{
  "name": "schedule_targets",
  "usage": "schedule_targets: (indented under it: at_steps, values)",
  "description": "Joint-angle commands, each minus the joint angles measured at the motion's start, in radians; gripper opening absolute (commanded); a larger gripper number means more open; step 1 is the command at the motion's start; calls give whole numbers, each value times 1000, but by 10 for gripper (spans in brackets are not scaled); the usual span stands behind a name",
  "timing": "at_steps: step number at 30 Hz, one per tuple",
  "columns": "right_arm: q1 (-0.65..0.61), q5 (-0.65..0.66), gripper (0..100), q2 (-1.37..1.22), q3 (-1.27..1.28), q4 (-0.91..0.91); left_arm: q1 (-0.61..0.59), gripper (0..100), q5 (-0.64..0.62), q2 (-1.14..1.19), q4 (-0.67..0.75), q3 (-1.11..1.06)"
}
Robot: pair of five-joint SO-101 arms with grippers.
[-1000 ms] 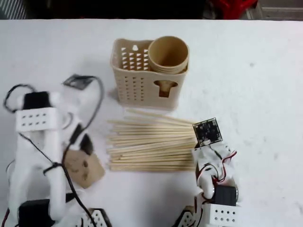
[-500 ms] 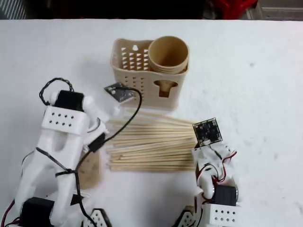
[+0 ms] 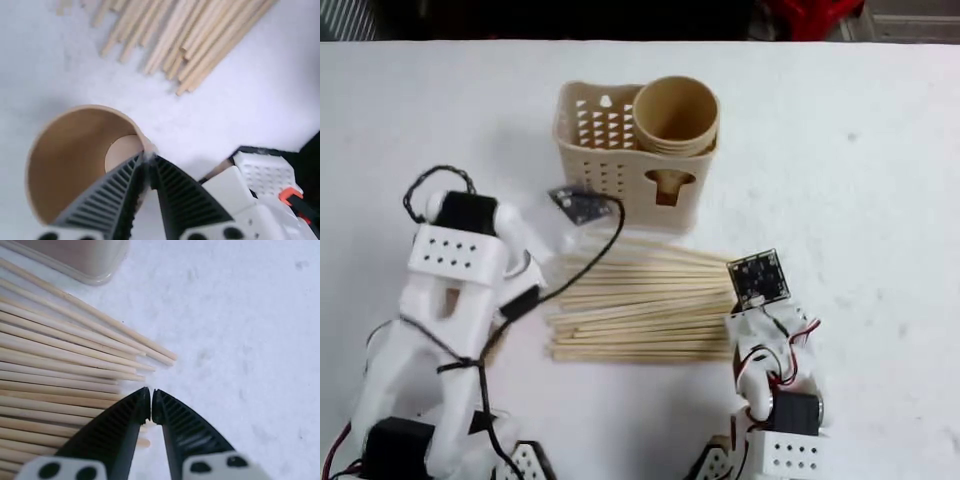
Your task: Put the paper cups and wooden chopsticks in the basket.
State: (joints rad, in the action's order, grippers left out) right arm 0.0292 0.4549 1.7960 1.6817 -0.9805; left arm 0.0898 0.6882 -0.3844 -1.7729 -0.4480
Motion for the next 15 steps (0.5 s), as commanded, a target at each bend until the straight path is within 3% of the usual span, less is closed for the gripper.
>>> schedule_targets:
  at_steps: [1, 7, 15]
  values:
    - [8, 6, 21, 5, 8, -7, -51, 21, 6, -64, -11, 164]
    - [8, 6, 22, 5, 8, -7, -61, 21, -12, -257, -9, 324]
    - [8, 6, 22, 5, 8, -7, 131, 21, -206, -328, 18, 651]
